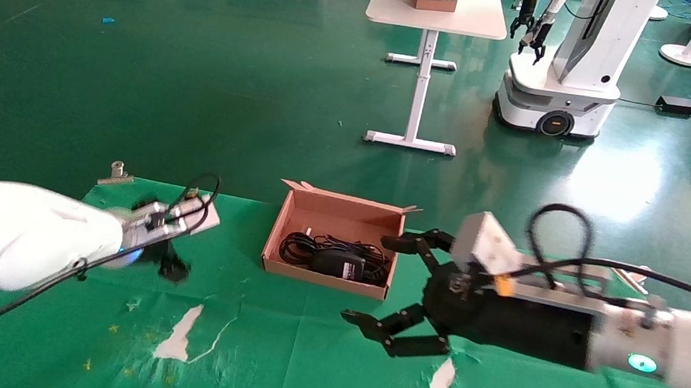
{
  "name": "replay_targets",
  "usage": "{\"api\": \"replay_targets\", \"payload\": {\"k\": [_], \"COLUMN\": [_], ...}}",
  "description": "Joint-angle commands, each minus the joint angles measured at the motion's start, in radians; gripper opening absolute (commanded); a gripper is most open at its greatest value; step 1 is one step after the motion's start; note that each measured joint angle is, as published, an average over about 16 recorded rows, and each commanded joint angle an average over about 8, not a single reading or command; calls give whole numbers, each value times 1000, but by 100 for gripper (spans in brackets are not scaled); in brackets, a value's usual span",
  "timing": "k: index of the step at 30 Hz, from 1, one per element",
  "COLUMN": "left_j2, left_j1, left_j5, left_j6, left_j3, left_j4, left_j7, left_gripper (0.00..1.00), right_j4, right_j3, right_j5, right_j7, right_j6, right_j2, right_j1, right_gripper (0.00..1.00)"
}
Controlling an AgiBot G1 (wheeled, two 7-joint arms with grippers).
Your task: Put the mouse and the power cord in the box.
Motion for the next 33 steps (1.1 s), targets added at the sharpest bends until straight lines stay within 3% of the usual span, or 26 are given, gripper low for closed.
{"api": "replay_targets", "payload": {"k": [1, 19, 33], "left_j2": [-22, -217, -368], "left_j1": [21, 213, 362], "left_j5": [-61, -604, -1026], "left_j6": [30, 295, 501], "left_j3": [-37, -366, -621], "left_j4": [-24, -240, -408], "left_j7": [32, 314, 534], "left_gripper": [100, 100, 100], "right_j4": [27, 260, 283], "right_j3": [22, 213, 231], "right_j5": [35, 340, 371], "right_j7": [10, 98, 106], "right_j6": [-24, -238, -259], "right_j2": [26, 249, 272], "right_j1": [-22, -214, -233], "right_gripper": [100, 100, 100]}}
